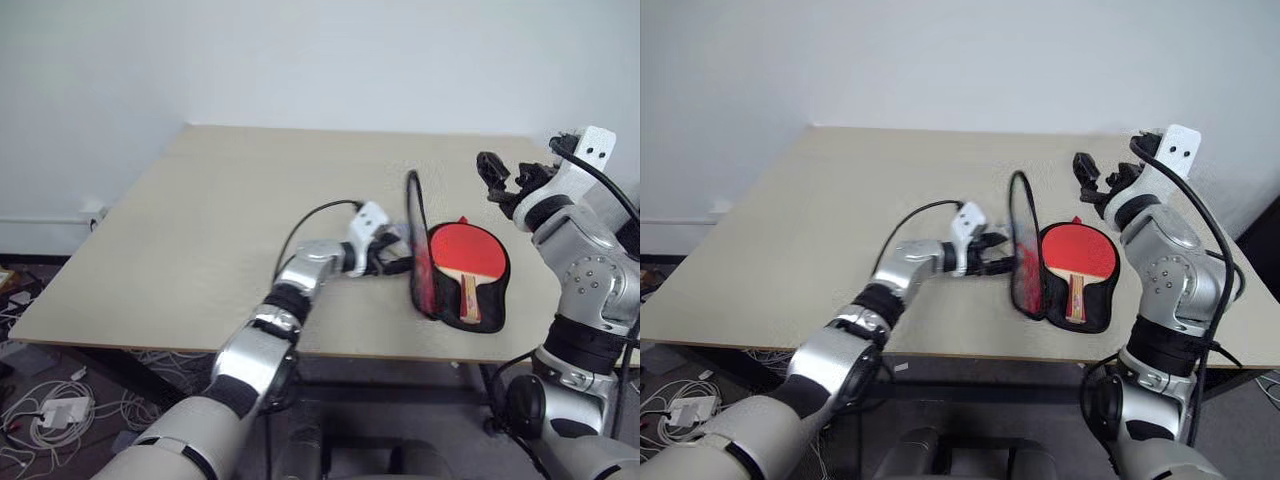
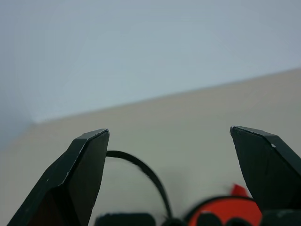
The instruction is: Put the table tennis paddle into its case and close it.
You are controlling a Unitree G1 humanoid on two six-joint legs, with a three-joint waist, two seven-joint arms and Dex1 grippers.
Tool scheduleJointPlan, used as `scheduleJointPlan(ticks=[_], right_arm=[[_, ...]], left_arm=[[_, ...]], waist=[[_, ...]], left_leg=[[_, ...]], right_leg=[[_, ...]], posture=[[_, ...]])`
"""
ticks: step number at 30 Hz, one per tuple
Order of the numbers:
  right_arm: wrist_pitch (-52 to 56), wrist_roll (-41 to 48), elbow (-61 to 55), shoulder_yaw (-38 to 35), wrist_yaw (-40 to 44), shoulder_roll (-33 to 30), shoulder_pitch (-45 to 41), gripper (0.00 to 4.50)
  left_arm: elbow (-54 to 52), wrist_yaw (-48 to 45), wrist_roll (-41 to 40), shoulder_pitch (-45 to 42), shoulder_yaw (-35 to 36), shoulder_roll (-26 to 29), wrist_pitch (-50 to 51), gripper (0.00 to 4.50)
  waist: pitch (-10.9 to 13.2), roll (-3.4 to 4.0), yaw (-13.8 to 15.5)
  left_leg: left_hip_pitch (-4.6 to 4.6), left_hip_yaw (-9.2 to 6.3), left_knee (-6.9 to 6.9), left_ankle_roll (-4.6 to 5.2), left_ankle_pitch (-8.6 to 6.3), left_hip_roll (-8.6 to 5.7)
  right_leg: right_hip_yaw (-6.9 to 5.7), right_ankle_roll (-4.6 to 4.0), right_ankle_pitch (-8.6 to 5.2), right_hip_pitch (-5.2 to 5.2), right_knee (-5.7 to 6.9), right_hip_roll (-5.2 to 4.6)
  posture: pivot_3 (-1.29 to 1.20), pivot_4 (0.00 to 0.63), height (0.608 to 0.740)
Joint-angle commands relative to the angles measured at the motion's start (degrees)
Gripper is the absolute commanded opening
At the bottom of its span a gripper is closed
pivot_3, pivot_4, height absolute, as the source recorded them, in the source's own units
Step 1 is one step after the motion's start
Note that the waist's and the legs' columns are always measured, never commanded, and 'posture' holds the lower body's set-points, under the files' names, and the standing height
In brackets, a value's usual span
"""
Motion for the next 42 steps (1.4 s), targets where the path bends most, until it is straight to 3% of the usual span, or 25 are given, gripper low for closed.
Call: scheduleJointPlan(ticks=[1,8,14,18,26,33,37,42], right_arm=[[-6.74,2.02,-3.62,-2.10,-0.98,1.03,-0.73,4.48],[-7.30,2.22,-1.87,-1.31,-2.58,-0.28,2.35,4.48],[-7.75,1.91,1.37,-0.26,-3.78,0.04,6.27,4.48],[-7.60,1.23,2.81,0.93,-4.18,-0.08,7.63,4.48],[-7.64,-0.22,4.55,2.67,-2.74,-3.40,10.68,4.48],[-6.18,0.11,3.06,1.83,-1.73,-5.64,13.54,4.48],[-4.51,-2.13,3.40,5.28,-0.72,-7.86,16.43,4.48],[-4.52,-3.92,5.63,7.44,-1.17,-7.34,16.33,4.48]], left_arm=[[1.54,0.71,1.28,-4.26,-0.24,-3.78,-2.10,3.79],[0.43,2.17,-0.63,-3.87,2.62,-6.54,5.32,3.79],[-10.77,2.09,-6.15,2.84,5.68,-4.58,24.65,3.79],[-11.60,9.95,-9.23,4.26,10.03,-5.23,36.79,3.79],[-3.19,16.32,-13.39,0.27,15.80,-10.33,40.95,3.79],[-0.73,15.77,-12.30,-0.31,12.91,-13.91,38.15,3.79],[-13.81,8.99,-7.15,4.97,2.45,-8.97,30.42,3.79],[-37.08,1.68,-3.82,15.46,-5.53,3.49,26.20,3.79]], waist=[[0.01,0.04,-0.04],[0.01,0.08,-0.20],[0.02,0.11,-0.29],[0.02,0.12,-0.27],[0.02,0.11,-0.11],[0.00,0.10,0.02],[0.01,0.12,-0.06],[-0.05,0.25,-1.61]], left_leg=[[0.00,0.00,-0.04,0.01,0.00,0.01],[0.06,-0.06,-0.05,0.04,0.03,0.07],[0.07,-0.07,0.06,0.05,0.03,0.08],[0.07,-0.10,0.07,0.06,0.04,0.07],[0.08,-0.15,0.22,0.05,0.03,0.02],[0.18,-0.17,0.22,-0.14,-0.08,0.01],[0.14,-0.10,0.24,-0.17,-0.09,-0.03],[0.26,0.02,-0.16,-0.22,-0.05,0.01]], right_leg=[[0.02,0.00,0.00,-0.04,0.01,0.02],[0.01,0.02,-0.02,-0.04,0.06,0.08],[0.04,-0.03,0.00,0.01,0.10,0.08],[0.04,-0.01,0.00,0.00,0.14,0.08],[0.02,-0.01,-0.01,0.03,0.11,0.08],[-0.02,-0.04,-0.01,0.11,0.11,0.07],[0.00,-0.15,-0.03,0.08,0.09,-0.01],[0.45,-0.30,0.00,-0.03,0.08,0.01]], posture=[[0.00,0.000,0.716],[0.00,0.000,0.716],[0.00,0.000,0.716],[0.00,0.000,0.716],[0.00,0.000,0.716],[0.00,0.000,0.716],[0.00,0.000,0.716],[0.00,0.000,0.716]])
